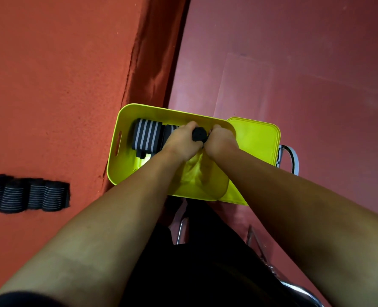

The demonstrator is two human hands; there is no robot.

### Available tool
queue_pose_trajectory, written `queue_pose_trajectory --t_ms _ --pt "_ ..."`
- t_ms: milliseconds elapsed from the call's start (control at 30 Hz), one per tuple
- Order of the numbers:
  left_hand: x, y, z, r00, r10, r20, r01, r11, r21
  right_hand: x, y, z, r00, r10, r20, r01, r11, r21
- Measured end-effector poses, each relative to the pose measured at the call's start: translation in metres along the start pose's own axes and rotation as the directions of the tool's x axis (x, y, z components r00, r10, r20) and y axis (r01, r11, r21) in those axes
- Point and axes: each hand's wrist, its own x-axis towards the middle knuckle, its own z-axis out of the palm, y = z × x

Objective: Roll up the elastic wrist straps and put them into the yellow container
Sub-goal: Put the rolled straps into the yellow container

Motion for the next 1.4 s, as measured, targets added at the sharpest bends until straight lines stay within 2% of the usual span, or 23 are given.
queue_pose_trajectory --t_ms 133,367,567,700,833,967,1033,1133,1400 --pt "0.007 0.000 0.004 0.999 0.039 0.036 -0.044 0.988 0.149 0.005 -0.002 0.004 1.000 0.016 0.010 -0.016 1.000 -0.013" --pt "0.023 -0.010 0.006 0.998 0.014 0.067 -0.035 0.945 0.324 0.015 -0.008 0.019 0.999 0.038 0.031 -0.038 0.999 0.012" --pt "0.028 -0.017 0.015 0.999 0.022 -0.025 -0.009 0.913 0.408 0.029 -0.011 0.034 0.991 0.133 0.032 -0.137 0.977 0.164" --pt "0.026 -0.018 0.021 0.996 0.024 -0.083 0.015 0.898 0.441 0.040 -0.008 0.042 0.983 0.184 -0.012 -0.178 0.965 0.192" --pt "0.026 -0.018 0.022 0.992 0.035 -0.125 0.021 0.906 0.423 0.045 -0.005 0.048 0.990 0.141 -0.023 -0.137 0.983 0.122" --pt "0.022 -0.020 0.019 0.994 0.022 -0.106 0.015 0.941 0.338 0.039 -0.004 0.046 0.999 0.042 -0.027 -0.043 0.998 -0.035" --pt "0.017 -0.021 0.016 0.994 0.017 -0.103 0.013 0.959 0.282 0.033 -0.005 0.044 0.999 0.032 -0.028 -0.034 0.998 -0.051" --pt "0.007 -0.021 0.009 0.995 0.008 -0.100 0.015 0.975 0.222 0.026 -0.007 0.039 0.998 0.040 0.038 -0.036 0.996 -0.087" --pt "-0.015 -0.023 -0.032 0.999 0.027 -0.026 -0.020 0.975 0.222 -0.001 -0.022 0.010 0.993 0.004 0.119 0.015 0.987 -0.159"
